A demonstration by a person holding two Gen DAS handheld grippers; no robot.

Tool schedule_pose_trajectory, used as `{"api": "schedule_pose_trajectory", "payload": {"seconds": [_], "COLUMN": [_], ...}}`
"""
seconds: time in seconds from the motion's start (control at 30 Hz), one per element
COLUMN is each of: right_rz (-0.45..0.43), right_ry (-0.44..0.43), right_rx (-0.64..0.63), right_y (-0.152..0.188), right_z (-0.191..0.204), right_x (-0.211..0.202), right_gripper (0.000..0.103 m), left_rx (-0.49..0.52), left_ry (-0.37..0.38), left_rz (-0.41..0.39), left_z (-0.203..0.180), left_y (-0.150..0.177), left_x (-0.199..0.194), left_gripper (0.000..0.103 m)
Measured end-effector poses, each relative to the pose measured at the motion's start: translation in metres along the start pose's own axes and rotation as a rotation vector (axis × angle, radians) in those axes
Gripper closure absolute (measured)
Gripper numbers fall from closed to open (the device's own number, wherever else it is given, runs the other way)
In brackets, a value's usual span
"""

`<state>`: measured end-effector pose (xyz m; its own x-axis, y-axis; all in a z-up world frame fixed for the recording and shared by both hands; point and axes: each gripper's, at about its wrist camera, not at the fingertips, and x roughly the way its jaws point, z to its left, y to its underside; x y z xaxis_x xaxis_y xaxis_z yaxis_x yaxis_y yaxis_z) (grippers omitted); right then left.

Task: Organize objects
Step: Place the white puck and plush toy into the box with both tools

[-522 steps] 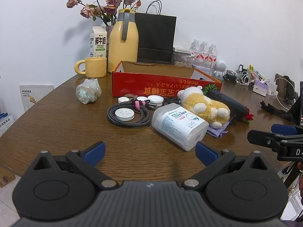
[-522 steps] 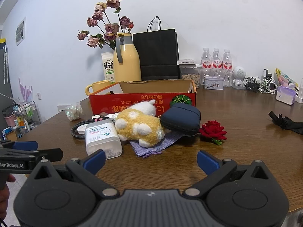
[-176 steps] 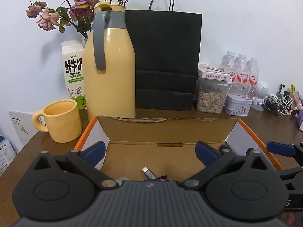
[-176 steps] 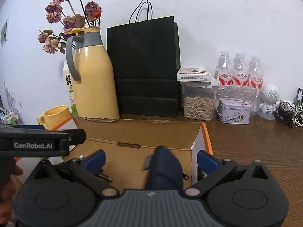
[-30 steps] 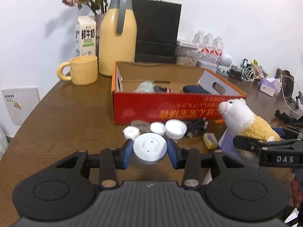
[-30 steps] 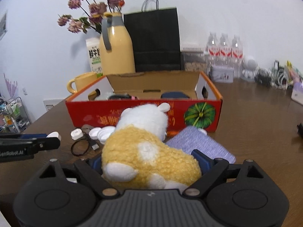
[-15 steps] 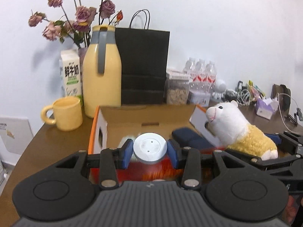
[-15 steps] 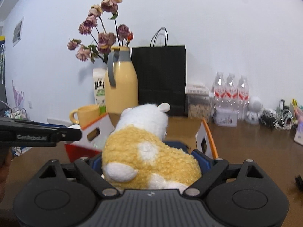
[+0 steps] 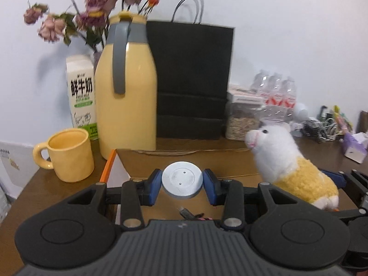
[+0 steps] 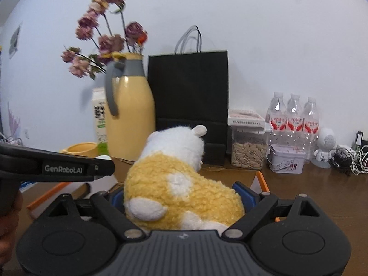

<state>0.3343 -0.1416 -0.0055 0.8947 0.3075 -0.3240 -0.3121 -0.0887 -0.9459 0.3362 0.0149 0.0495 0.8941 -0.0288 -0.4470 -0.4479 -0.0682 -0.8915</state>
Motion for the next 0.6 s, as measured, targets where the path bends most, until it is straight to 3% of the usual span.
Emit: {"api": "schedule_pose_trajectory", "payload": {"seconds": [0.23,0.27,0.3,0.33,0.37,0.6], "right_rz": [0.072,0.086,0.097,0.102,0.106,0.097], "right_ry": [-0.001,-0.010,-0.020,-0.024,-0.022,-0.017], "right_rx": [0.025,0.025,0.026,0.028,0.029,0.046], "right_y": [0.014,0.015,0.016,0.017,0.017,0.015], "right_z": [-0.012,-0.013,-0.013,-0.012,-0.012,-0.015], "right_x": [0.022,0.024,0.024,0.024,0.023,0.016], "right_gripper": [0.011,0.009,0.007,0.006,0.003,0.000], "left_rx": [0.012,0.015,0.017,0.017,0.016,0.006], "left_ry": [-0.011,-0.016,-0.022,-0.028,-0.036,-0.057], "left_rz": [0.055,0.056,0.053,0.043,0.026,0.015], "left_z": [0.007,0.007,0.006,0.006,0.006,0.005], "left_y": [0.008,0.009,0.008,0.008,0.008,0.004], "left_x": [0.021,0.021,0.020,0.019,0.016,0.011], "left_gripper": [0.060,0.046,0.020,0.007,0.000,0.000]}}
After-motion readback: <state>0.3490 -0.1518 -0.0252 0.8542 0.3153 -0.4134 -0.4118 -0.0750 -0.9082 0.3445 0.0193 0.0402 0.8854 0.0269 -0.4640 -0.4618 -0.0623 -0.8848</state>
